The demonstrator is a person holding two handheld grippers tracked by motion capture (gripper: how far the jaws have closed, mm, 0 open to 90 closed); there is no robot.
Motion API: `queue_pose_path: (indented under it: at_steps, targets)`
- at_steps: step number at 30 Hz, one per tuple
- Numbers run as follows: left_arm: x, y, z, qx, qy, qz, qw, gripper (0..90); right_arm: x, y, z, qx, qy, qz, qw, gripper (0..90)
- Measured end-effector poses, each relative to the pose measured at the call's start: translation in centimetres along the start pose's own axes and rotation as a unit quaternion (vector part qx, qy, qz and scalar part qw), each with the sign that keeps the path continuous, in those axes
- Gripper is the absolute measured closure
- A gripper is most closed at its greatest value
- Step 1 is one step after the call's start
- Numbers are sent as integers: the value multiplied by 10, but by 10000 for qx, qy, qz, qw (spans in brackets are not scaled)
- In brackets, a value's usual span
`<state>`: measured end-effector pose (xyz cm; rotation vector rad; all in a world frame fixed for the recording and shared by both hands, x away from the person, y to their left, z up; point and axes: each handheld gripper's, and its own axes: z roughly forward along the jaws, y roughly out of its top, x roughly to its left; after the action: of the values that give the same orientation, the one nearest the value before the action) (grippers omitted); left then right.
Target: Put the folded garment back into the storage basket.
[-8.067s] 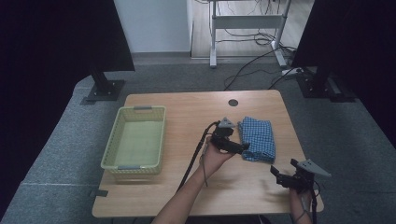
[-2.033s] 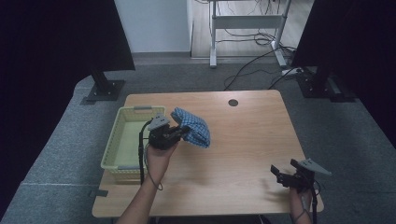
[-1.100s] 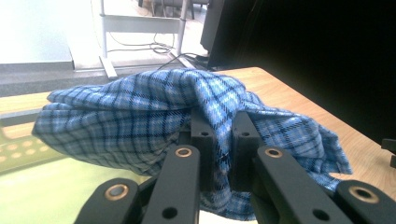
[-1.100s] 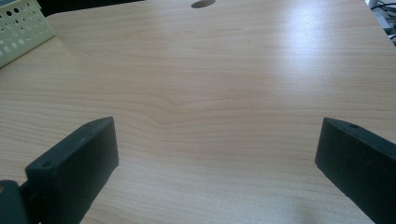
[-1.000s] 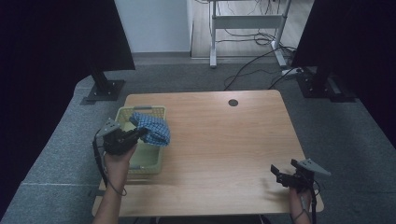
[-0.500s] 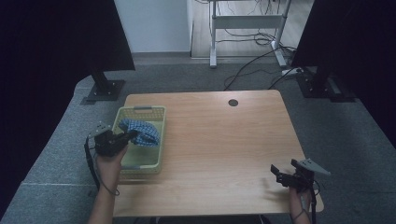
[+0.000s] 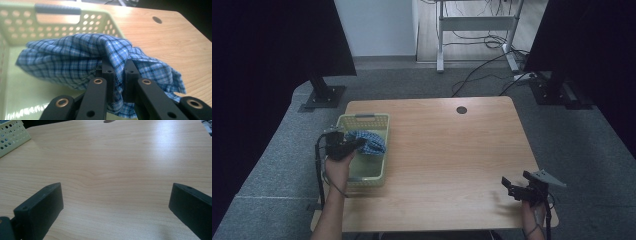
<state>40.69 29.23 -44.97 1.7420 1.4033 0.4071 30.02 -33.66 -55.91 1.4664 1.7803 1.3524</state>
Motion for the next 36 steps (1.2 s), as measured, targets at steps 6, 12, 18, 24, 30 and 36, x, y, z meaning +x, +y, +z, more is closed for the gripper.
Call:
queue_pose_path:
  at_steps: [6,12,18,24,30,36]
  targets:
    - [-2,-7,0,475,330,181,9982,823,0,0,0,10,8,-7,10000,0]
    - [0,-20,-4,492,492,272,9972,794,0,0,0,6,2,-8,10000,0]
    - [0,-29,-7,685,643,405,9948,662,0,0,0,28,15,-4,10000,0]
    - [1,-36,-8,861,850,421,9918,547,0,0,1,40,13,-6,10000,0]
    - [1,-40,-14,755,1149,399,9897,350,0,0,0,36,18,8,10000,0]
    - [-1,-48,-20,637,1164,324,9906,248,0,0,1,47,18,-7,10000,0]
